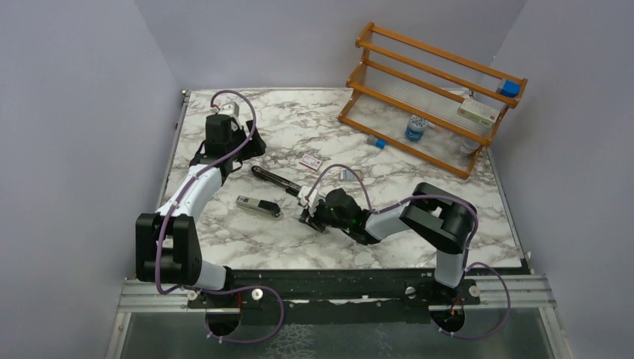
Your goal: Load the staples into the stapler
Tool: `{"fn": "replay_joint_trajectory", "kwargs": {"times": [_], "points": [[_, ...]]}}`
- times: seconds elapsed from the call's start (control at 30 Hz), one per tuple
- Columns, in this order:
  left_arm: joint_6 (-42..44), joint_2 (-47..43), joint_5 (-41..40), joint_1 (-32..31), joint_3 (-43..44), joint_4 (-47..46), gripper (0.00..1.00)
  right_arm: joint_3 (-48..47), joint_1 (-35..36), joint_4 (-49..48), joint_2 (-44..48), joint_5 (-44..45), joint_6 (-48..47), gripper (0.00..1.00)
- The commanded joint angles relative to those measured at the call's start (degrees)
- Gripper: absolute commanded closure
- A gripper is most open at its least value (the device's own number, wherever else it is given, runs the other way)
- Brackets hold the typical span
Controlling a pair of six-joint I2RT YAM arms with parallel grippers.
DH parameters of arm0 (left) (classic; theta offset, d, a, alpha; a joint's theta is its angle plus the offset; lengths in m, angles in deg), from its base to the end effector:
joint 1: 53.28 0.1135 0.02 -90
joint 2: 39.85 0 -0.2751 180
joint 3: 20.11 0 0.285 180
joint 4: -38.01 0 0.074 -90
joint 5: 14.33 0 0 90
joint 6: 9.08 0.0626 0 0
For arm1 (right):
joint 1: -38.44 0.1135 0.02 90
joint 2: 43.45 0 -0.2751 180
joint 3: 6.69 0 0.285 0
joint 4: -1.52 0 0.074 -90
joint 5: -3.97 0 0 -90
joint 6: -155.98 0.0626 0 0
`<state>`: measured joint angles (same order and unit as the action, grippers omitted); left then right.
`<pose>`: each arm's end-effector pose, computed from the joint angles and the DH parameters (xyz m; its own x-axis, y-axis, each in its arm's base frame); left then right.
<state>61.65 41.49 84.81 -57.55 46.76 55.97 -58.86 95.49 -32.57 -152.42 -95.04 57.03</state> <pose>0.3674 -0.0374 0.2414 -0.5732 -0.2839 -0.7686 0.0191 0.9332 -0.3590 0.2043 0.3333 0.0827 -0.0663 -0.3847 -0.9206 -0.9290 0.3605 -0.0838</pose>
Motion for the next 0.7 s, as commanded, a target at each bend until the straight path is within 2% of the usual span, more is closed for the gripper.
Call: {"fn": "replay_joint_trajectory", "kwargs": {"times": [0.0,0.17,0.37,0.67], "points": [[-1.54,-1.49,-4.56,0.70,0.48,1.28,0.22,-3.92,0.24,16.62,4.45,-2.61,0.16,0.99],[-5.82,-1.81,-6.12,1.40,0.90,2.71,0.22,-8.07,0.24,20.92,12.07,-2.29,-0.56,0.99],[-12.09,-1.02,-8.92,2.53,0.84,3.54,0.18,-8.45,-2.74,27.48,21.37,0.55,-2.44,0.99],[-17.96,3.88,-7.18,2.73,-0.16,0.07,0.22,-11.70,-7.48,38.94,24.86,1.15,-2.67,0.99]]}}
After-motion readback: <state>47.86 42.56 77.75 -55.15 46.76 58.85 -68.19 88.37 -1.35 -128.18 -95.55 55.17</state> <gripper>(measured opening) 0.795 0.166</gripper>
